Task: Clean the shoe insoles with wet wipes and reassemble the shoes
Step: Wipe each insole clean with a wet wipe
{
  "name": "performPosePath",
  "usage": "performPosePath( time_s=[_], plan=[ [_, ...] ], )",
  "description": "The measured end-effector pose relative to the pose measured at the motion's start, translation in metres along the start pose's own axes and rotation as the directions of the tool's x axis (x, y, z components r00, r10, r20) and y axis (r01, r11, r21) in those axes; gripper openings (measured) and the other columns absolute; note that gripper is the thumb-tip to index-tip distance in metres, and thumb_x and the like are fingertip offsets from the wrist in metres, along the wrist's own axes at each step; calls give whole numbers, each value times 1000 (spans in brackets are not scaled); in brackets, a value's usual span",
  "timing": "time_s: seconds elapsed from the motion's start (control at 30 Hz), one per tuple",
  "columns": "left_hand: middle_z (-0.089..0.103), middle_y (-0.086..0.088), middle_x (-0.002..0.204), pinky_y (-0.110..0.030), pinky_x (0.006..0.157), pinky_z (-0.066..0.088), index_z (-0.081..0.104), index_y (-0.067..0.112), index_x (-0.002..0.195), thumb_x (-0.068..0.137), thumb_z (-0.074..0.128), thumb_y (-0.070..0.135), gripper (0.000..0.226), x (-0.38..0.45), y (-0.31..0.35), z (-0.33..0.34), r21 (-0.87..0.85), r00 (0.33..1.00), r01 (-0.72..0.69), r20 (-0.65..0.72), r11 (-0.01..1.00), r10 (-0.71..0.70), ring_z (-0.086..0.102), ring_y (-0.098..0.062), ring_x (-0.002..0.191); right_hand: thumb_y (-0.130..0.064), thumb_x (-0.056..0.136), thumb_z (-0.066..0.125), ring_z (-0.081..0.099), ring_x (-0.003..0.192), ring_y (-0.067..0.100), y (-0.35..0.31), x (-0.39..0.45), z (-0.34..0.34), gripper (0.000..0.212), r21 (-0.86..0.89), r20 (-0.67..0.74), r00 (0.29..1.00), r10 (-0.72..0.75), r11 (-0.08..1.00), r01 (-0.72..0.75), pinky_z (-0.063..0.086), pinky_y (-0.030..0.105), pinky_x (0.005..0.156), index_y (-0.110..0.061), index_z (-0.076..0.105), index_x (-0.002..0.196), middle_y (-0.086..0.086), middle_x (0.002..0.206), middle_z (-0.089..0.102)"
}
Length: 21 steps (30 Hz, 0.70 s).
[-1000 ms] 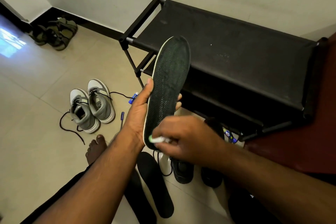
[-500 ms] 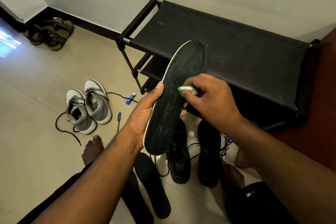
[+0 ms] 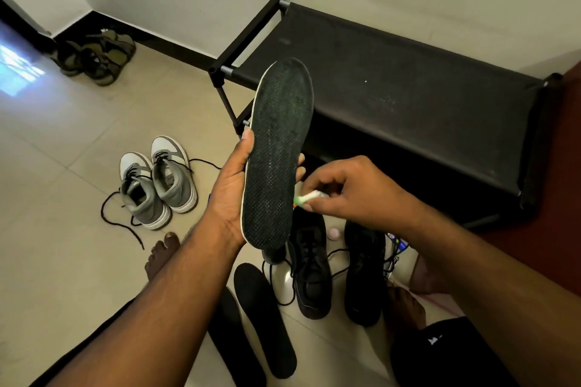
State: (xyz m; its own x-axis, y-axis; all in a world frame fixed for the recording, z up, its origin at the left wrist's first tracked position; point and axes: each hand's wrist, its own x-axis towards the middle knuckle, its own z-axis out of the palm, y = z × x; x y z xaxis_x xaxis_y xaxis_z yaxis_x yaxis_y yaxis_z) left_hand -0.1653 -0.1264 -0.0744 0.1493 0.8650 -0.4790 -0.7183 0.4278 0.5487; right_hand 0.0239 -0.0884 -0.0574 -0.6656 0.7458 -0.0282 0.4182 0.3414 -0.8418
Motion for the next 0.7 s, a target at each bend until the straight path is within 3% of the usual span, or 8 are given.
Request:
performPosePath(
  time_s=[0.13,0.27,0.43,0.53,0.6,0.7],
  plan=[
    [67,-18,105,-40,87,56,73,5,107,96,45,55,58,1,-1,3,-16,1000,-12,-14,1000,12,65,-28,90,-10,73,81,57,58,-4,0,3,-6,12,202,-113,990,83,978,-59,40,8,58,-16,76,83,-17,71,69],
    [74,-13,97,-38,78,61,78,4,93,98,46,45,52,1,-4,5,-75,999,-36,-18,996,35,73,-25,83,-16,72,83,63,67,16,6,6,-5,12,253,-259,951,168,962,-101,49,29,64,-19,76,81,3,77,71],
    [74,-14,105,-48,84,55,80,7,89,88,54,43,45,2,-5,6,-61,1000,-27,-13,998,26,73,-27,88,-11,75,81,60,63,11,9,9,-7,10,375,-380,882,278,918,-128,51,30,61,-17,74,80,7,71,69],
    [74,-11,104,-44,92,50,81,9,89,90,52,44,45,0,-6,6,-40,999,-41,-1,998,41,70,-24,92,-4,75,79,60,59,5,2,8,-9,10,479,-357,890,284,874,-87,48,19,56,-8,73,82,-1,66,69],
    [74,-10,101,-40,95,48,80,8,93,91,51,45,47,0,-4,7,-64,999,-35,7,997,35,68,-22,91,-4,75,79,59,58,6,-1,6,-7,10,489,-293,922,254,868,-84,47,18,54,-6,73,82,5,70,70],
    [68,-16,107,-38,94,52,68,5,118,90,53,55,58,1,0,3,-65,999,-24,27,998,25,65,-24,93,-5,73,80,58,58,8,-4,4,-3,12,491,-122,963,241,858,-153,47,19,53,-7,73,83,9,71,68]
  ],
)
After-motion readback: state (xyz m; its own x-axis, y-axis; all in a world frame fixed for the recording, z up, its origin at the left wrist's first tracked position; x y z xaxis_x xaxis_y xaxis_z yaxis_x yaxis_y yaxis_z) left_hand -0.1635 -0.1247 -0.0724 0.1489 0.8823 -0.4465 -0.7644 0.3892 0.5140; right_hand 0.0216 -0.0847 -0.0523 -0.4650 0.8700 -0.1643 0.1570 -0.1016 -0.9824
